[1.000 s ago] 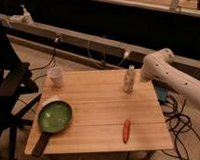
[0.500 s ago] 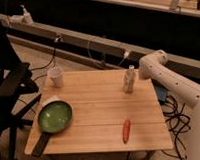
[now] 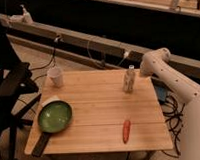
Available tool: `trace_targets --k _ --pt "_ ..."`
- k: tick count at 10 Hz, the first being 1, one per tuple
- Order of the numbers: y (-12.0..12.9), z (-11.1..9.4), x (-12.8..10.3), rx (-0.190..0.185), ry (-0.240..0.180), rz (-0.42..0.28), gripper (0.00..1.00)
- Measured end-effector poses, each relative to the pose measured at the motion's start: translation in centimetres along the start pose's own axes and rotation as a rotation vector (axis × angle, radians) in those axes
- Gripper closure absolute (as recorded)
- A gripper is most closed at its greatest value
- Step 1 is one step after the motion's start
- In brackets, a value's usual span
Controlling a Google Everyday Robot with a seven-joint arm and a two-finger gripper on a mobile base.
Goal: Knock the bottle over
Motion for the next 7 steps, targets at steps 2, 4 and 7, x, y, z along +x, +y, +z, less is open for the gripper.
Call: trace_targets --k 2,4,7 --pt "0.6 -0.4 -2.2 -0.025 -0.094 -0.011 1.0" --pt "1.9 -1.0 -6.4 -0.079 -0.219 -0.04 1.0" --pt "4.1 -1.9 -10.4 -0.148 -0.3 -0.07 0.82"
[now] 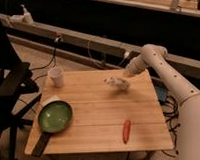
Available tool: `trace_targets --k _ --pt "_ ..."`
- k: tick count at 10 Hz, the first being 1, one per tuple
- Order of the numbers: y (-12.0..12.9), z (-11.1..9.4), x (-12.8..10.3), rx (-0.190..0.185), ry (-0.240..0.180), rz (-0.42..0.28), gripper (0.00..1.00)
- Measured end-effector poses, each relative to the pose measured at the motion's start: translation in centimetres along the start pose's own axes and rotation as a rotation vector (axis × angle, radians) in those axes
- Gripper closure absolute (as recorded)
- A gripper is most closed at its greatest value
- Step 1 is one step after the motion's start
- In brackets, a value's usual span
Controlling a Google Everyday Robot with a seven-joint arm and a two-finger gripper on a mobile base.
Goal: Knock the bottle over
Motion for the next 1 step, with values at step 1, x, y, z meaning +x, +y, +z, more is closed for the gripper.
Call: trace_targets --k 1 --pt "-0.33 -0.03 -0.23 0.023 0.036 0.013 0.75"
